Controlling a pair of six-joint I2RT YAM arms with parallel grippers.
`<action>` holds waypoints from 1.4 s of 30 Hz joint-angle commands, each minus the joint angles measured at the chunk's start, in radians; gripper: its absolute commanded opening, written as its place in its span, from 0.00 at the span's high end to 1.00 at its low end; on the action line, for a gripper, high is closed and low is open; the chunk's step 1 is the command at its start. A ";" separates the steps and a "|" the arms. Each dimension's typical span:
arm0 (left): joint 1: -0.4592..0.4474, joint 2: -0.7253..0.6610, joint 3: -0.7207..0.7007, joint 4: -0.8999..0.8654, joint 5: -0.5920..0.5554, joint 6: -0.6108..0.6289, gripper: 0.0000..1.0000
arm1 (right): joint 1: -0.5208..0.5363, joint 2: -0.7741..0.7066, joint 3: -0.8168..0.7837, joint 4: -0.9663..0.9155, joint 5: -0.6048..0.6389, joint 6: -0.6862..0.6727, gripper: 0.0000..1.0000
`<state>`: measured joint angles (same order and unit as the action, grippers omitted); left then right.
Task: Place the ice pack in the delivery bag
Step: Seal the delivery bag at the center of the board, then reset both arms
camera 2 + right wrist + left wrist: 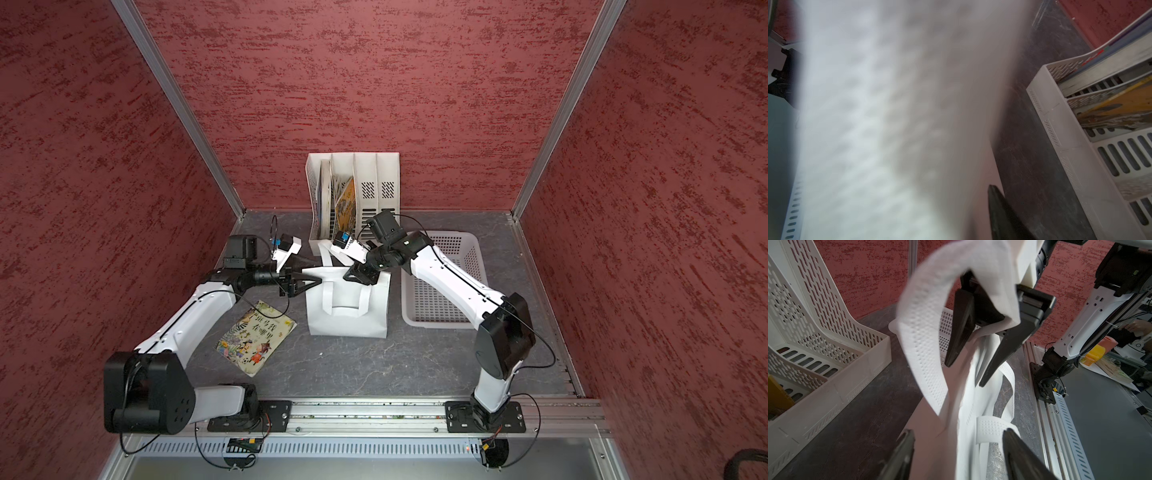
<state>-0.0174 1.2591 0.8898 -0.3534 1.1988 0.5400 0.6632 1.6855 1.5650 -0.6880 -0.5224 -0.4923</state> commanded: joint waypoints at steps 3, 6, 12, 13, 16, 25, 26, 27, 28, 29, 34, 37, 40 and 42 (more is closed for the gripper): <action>0.075 -0.282 -0.185 0.328 -0.117 -0.246 0.00 | -0.028 -0.391 -0.243 0.246 0.182 0.094 0.01; 0.143 -0.489 -0.324 0.484 -0.330 -0.402 0.00 | -0.068 -0.711 -0.508 0.434 0.409 0.152 0.01; 0.189 -0.631 -0.475 0.465 -0.855 -0.545 0.00 | -0.242 -1.153 -0.889 0.433 1.001 0.421 0.02; 0.189 -0.606 -0.492 0.460 -0.926 -0.553 0.00 | -0.330 -1.166 -0.928 0.421 0.996 0.462 0.02; 0.200 -0.497 -0.520 0.492 -1.116 -0.598 0.00 | -0.611 -1.087 -1.032 0.491 0.808 0.616 0.01; 0.156 0.076 -0.479 0.964 -1.048 -0.542 0.00 | -0.712 -0.454 -1.241 1.385 0.643 0.573 0.01; 0.139 0.104 -0.460 0.969 -1.019 -0.519 0.00 | -0.706 -0.387 -1.249 1.513 0.641 0.582 0.01; 0.119 0.103 -0.459 0.974 -1.003 -0.509 0.00 | -0.699 -0.324 -1.237 1.542 0.629 0.579 0.01; 0.110 0.100 -0.506 1.104 -0.960 -0.521 0.00 | -0.684 -0.235 -1.229 1.611 0.606 0.548 0.01; 0.096 0.108 -0.558 1.207 -0.944 -0.503 0.00 | -0.661 -0.153 -1.226 1.692 0.587 0.513 0.01; 0.072 0.262 -0.537 1.286 -1.026 -0.496 0.00 | -0.641 -0.143 -1.181 1.599 0.612 0.502 0.01; 0.070 0.262 -0.505 1.220 -1.098 -0.528 0.00 | -0.641 -0.146 -1.185 1.601 0.613 0.500 0.01; 0.065 0.267 -0.508 1.235 -1.109 -0.528 0.00 | -0.641 -0.149 -1.179 1.585 0.591 0.494 0.01; 0.065 0.264 -0.508 1.233 -1.109 -0.529 0.00 | -0.640 -0.150 -1.194 1.613 0.587 0.491 0.01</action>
<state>0.0502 1.5318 0.3676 0.8585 0.1238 0.0223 0.0189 1.5410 0.3702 0.8864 0.0956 0.0101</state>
